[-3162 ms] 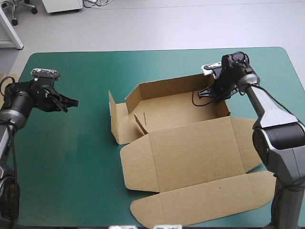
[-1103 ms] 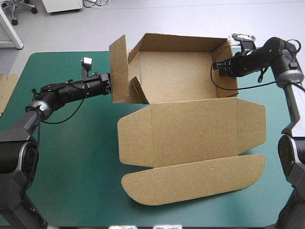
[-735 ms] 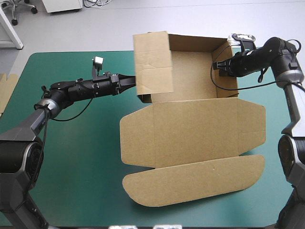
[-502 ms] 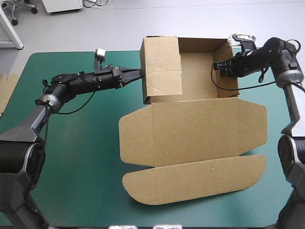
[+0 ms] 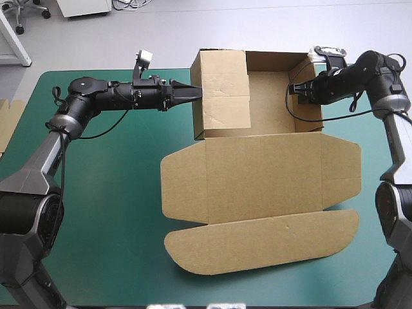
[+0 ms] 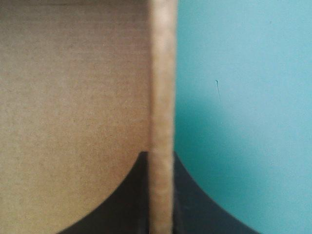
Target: Fold the box
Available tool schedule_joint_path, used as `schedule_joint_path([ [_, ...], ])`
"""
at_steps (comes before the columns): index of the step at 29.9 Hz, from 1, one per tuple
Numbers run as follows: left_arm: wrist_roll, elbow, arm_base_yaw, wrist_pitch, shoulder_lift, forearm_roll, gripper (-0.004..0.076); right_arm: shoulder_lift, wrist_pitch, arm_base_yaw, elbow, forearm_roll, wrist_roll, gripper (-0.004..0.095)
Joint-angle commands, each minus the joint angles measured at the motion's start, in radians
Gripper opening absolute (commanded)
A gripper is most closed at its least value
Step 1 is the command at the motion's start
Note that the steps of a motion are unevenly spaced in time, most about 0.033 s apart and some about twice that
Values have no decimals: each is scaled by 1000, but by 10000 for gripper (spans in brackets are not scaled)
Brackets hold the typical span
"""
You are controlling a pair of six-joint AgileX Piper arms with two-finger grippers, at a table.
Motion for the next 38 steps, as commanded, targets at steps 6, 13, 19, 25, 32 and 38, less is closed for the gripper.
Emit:
schedule_joint_path([
  [6, -77, -117, -25, -17, -51, 17, 454, -59, -33, -5, -30, 56, 38, -13],
  [13, -170, -200, -71, -48, -51, 232, 454, -59, -33, -3, -30, 64, 53, -13],
  [19, -273, -293, -98, -95, -51, 407, 454, -59, -39, 15, -32, 59, 75, -12],
  [25, -375, -365, -141, -140, -41, 546, 454, -59, -40, 47, -32, 32, 105, -7],
  [32, -461, -414, -164, -148, -40, 711, 440, -59, -58, 98, -32, -26, 153, -7],
  [38, -523, -416, -187, -133, -36, 853, 440, -59, -62, 137, -62, -91, 186, 2],
])
